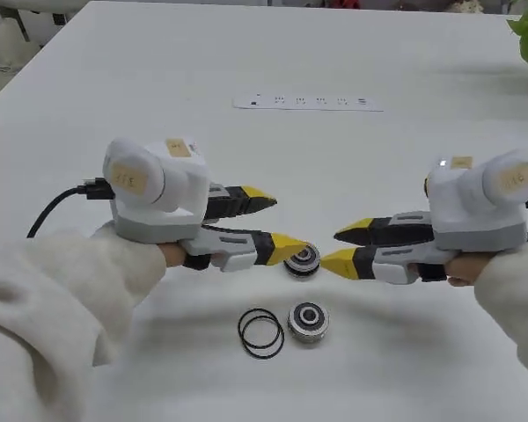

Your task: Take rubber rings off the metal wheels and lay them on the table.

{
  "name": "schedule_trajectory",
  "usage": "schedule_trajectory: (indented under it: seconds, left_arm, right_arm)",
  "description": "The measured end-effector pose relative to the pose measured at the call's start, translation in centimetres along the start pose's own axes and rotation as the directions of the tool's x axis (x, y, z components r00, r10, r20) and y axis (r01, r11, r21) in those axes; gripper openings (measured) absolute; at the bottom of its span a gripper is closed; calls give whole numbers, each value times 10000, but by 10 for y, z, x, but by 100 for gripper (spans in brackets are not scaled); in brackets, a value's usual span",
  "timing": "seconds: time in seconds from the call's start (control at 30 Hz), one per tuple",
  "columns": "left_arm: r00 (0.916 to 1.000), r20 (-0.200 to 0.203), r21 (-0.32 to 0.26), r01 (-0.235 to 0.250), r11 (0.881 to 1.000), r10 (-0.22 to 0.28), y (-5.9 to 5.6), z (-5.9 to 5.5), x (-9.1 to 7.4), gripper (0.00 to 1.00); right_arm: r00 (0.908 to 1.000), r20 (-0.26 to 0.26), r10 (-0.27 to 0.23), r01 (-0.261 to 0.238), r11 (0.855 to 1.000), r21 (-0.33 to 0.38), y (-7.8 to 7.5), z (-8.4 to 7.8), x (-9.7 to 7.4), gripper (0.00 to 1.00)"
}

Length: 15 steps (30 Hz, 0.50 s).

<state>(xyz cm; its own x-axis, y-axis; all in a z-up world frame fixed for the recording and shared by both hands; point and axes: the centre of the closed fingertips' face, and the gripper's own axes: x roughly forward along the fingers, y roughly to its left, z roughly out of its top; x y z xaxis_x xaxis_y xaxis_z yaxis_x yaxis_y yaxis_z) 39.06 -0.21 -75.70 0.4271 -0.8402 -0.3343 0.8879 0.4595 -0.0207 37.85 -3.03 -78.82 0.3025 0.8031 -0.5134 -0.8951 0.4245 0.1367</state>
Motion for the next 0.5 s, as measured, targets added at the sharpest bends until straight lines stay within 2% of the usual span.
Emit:
schedule_trajectory:
  seconds: [0.1, 0.17, 0.3, 0.5]
  left_arm:
    - [9994, -329, 515, -42, 9987, 59, -2, -7, 4, 40]
    - [9994, -342, 512, 2, 9987, 16, -5, -8, 6, 38]
    - [9994, -326, 345, 154, 9993, -143, -10, -8, 9, 39]
    - [9980, -612, 317, 146, 9994, -127, -12, -16, 14, 34]
  right_arm:
    - [9998, -197, 37, -40, 9999, -144, 3, -4, 4, 26]
    - [9992, -384, -55, 43, 9995, -319, 1, -9, 6, 25]
    - [9990, -443, -46, 32, 9995, -304, 2, -11, 9, 24]
    - [9988, -479, 44, -62, 9993, -372, 2, -12, 11, 23]
